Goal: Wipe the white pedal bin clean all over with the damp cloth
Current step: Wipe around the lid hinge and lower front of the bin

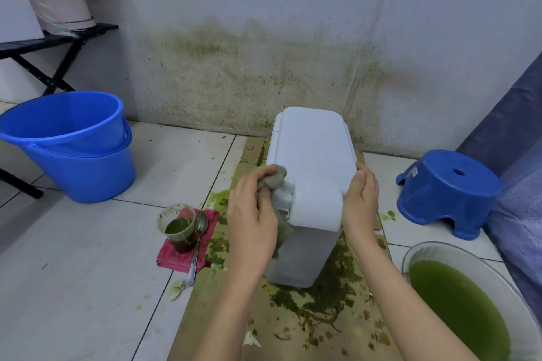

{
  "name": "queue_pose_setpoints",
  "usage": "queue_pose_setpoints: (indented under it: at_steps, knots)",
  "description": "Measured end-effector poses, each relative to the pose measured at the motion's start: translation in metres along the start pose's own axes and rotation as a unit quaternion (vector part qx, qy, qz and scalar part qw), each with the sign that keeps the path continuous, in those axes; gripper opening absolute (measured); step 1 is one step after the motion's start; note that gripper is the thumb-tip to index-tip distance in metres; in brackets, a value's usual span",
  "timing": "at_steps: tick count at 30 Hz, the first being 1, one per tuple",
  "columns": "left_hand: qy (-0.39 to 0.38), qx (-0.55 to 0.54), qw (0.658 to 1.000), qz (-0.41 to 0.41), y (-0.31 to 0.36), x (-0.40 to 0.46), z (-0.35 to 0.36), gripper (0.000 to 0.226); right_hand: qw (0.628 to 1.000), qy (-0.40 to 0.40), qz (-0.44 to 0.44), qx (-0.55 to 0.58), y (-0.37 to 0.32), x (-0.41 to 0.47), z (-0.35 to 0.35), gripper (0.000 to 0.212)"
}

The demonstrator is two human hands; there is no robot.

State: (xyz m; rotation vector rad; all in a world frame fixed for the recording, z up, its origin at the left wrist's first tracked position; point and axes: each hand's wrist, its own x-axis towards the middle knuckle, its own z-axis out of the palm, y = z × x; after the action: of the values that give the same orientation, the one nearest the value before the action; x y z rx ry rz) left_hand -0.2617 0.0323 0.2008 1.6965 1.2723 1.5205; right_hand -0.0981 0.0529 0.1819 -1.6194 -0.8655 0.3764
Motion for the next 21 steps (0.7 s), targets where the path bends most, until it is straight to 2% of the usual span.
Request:
queue_pose_setpoints:
  at_steps: [1,3,4,6,8,11,15,19,21]
  knots:
    - [-0.008,-0.007,1.0,0.024,0.005,0.005,0.007,0.034,1.0,0.001,-0.001,-0.001,0.0,0.0,0.0,0.04]
    - [-0.097,0.047,0.989,0.099,0.011,0.018,0.027,0.033,1.0,0.005,-0.003,-0.001,0.0,0.001,0.0,0.04]
    - [-0.152,0.109,0.972,0.141,0.01,0.024,0.038,0.034,1.0,0.006,-0.004,0.001,0.0,0.002,0.0,0.04]
    - [-0.205,0.232,0.932,0.189,0.001,0.047,0.055,0.034,1.0,0.006,-0.001,0.007,0.0,0.003,0.0,0.04]
    - [-0.238,0.275,0.919,0.154,-0.011,0.083,0.065,0.036,1.0,0.004,0.002,0.011,0.001,0.004,0.001,0.039]
    - [-0.288,0.225,0.93,0.041,-0.032,0.145,0.078,0.04,1.0,0.004,0.006,0.023,0.002,0.002,0.002,0.037]
    - [-0.236,0.118,0.964,-0.039,-0.054,0.17,0.091,0.039,0.999,0.012,0.005,0.033,0.003,0.002,0.002,0.035]
    - [-0.166,0.07,0.984,-0.004,-0.043,0.108,0.055,0.034,0.999,0.019,0.012,0.037,0.006,0.001,0.002,0.033]
    - [-0.135,0.098,0.985,0.043,-0.029,0.066,0.033,0.031,0.999,0.021,0.015,0.042,0.006,0.002,0.003,0.033]
